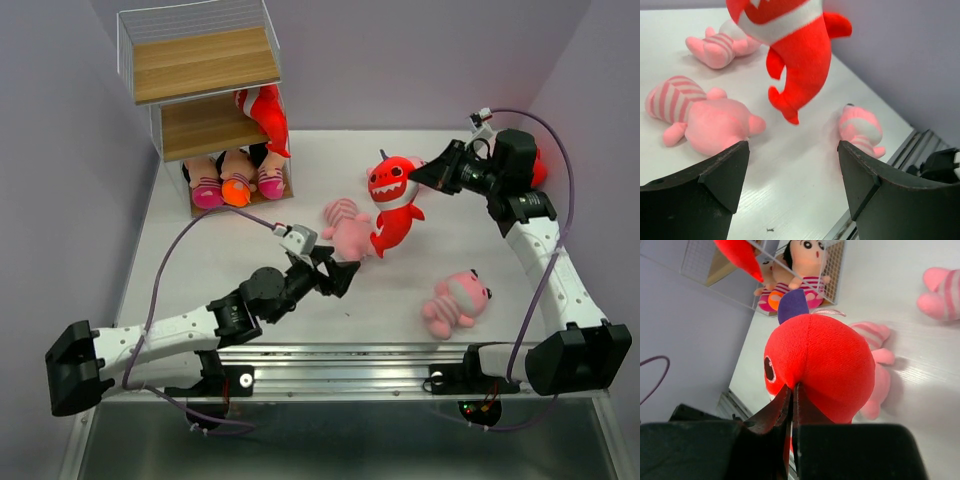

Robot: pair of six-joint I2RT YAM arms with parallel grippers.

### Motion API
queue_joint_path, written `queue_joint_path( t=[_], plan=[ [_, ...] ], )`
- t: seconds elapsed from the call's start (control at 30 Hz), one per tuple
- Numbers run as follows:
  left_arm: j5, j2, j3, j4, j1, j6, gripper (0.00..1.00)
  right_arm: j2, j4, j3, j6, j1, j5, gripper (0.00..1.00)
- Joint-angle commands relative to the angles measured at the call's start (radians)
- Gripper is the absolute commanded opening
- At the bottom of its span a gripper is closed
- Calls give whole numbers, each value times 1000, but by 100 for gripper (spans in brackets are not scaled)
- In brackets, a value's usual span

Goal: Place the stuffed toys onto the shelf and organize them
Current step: Pass the stuffed toy from the left arm to the right, then pass the stuffed toy from the right arm to the left

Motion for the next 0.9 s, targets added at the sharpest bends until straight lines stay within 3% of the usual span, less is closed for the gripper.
queue_joint_path(
  t=[0.0, 0.27, 0.73, 0.83, 0.87],
  plan=[
    [-211, 85, 90, -41, -95, 163, 82, 18, -103, 103, -59, -6, 133, 1],
    [-278, 335, 256, -15, -186, 298, 82, -2, -128, 105, -53, -6, 197, 1],
    [-345, 624, 414, 188, -192, 467, 79, -20, -136, 56, 45, -6, 112, 1],
    [-360, 670, 446, 216, -192, 498, 76, -30, -136, 44, 51, -6, 107, 1],
    [-374, 691, 466, 214, -192, 507, 69, -31, -136, 39, 51, -6, 104, 1]
  ],
)
